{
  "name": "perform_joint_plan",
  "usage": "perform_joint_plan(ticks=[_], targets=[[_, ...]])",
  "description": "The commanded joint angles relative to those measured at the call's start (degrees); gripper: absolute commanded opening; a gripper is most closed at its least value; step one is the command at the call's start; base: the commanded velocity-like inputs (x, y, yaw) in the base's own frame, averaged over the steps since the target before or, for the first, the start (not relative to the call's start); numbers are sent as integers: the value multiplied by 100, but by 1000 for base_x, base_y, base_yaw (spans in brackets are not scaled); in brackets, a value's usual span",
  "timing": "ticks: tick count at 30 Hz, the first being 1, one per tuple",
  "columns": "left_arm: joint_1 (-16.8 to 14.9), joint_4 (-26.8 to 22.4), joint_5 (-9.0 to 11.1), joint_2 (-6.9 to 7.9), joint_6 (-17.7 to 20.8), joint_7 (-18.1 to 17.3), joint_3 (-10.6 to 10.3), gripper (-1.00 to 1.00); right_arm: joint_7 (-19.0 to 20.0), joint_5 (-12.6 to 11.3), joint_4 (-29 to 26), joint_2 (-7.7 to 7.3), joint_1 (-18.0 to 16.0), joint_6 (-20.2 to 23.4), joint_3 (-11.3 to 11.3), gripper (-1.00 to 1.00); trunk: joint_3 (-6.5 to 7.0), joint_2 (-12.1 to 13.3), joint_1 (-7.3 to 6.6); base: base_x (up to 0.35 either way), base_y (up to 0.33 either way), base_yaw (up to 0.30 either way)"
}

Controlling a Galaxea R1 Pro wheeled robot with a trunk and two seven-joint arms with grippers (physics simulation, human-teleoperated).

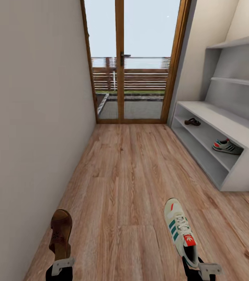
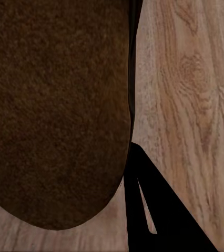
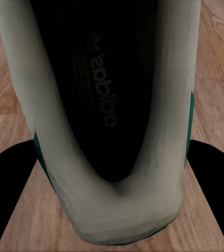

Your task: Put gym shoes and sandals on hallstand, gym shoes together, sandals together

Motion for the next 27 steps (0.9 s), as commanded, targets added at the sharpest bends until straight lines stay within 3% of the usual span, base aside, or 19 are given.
perform_joint_plan(ticks=[1, 27], targets=[[-5, -3, -52, -7, -15, -41, 50, -100, 39, 40, 2, 4, -6, -23, -49, -100, -5, -2, 2, 338, 0, 0], [-5, -2, -52, -7, -15, -41, 50, -100, 39, 40, 2, 2, -6, -19, -49, -100, -5, -2, 2, 337, 0, 0]])
